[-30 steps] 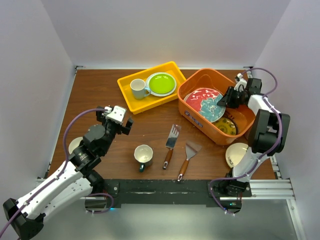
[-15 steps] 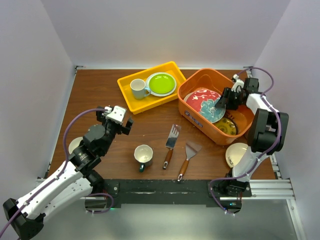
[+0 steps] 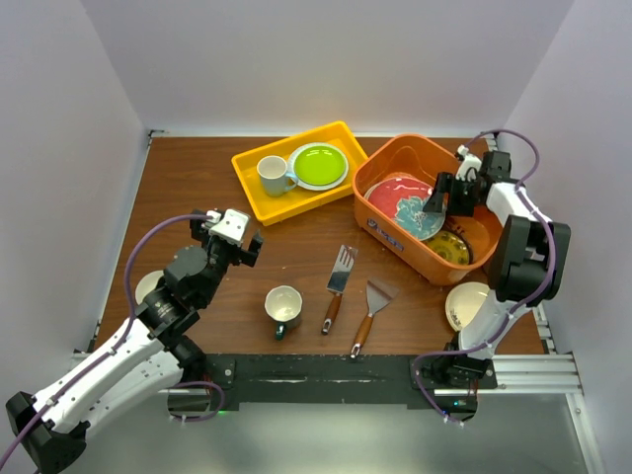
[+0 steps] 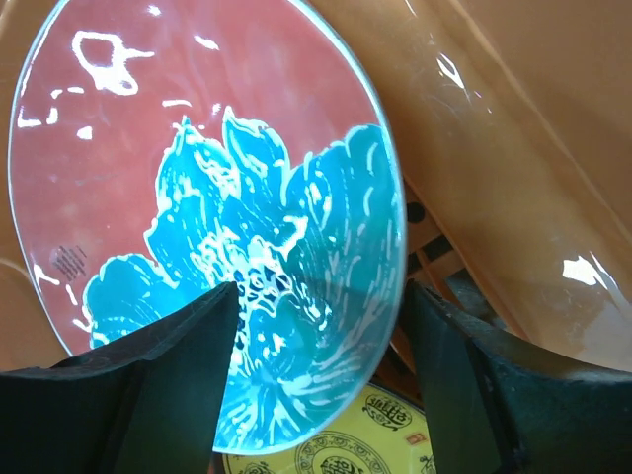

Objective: Place the mixed dishes into the plastic bin
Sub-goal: Place the plate in the plastic bin.

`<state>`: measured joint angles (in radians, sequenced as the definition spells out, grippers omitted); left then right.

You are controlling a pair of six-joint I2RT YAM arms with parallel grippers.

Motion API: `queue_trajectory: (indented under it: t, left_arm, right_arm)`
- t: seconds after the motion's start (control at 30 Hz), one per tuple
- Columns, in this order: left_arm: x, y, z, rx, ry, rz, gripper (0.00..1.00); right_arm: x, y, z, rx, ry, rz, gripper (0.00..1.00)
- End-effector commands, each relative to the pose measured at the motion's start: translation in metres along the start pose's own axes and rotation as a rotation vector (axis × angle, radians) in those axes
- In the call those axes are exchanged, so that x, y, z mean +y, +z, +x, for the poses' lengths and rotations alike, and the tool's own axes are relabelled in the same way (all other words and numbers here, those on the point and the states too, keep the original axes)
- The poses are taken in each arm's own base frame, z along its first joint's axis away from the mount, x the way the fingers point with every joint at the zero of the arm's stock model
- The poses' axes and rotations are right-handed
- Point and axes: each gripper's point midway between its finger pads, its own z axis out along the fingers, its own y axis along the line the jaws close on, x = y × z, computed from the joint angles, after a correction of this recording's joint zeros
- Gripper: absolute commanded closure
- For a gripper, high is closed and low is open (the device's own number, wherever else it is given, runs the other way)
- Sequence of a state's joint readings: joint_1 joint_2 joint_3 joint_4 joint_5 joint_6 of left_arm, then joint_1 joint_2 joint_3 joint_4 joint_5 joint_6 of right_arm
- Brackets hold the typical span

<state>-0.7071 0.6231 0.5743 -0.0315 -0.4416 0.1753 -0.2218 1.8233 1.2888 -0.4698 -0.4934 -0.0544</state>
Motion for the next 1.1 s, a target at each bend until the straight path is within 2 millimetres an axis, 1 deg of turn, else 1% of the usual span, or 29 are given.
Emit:
queue_trajectory:
  t: [0.0, 0.1, 0.47, 0.77, 1.07]
  left_arm:
    - [0.003, 0.001, -0.011, -0.049, -0.032, -0.012, 0.0]
    - [0.004, 0.0, -0.012, -0.05, -0.034, -0.014, 0.0]
    - [0.004, 0.0, -0.012, -0.051, -0.035, -0.014, 0.0]
    - [0.004, 0.0, -0.011, -0.048, -0.034, -0.014, 0.0]
    - [0.004, 0.0, -0.011, -0.049, -0.032, -0.012, 0.0]
  right_arm:
    - [-0.004, -0.029, -0.043, -0.123, -0.106, 0.07, 0.23]
    - [-0.004, -0.031, -0.044, -0.125, -0.121, 0.078, 0.19]
    - [-0.001, -0.047, -0.05, -0.141, -0.184, 0.096, 0.07]
    - [0.009, -0.062, -0.051, -0.159, -0.248, 0.082, 0.04]
    - [0.015, -0.069, -0.049, -0.168, -0.274, 0.071, 0.04]
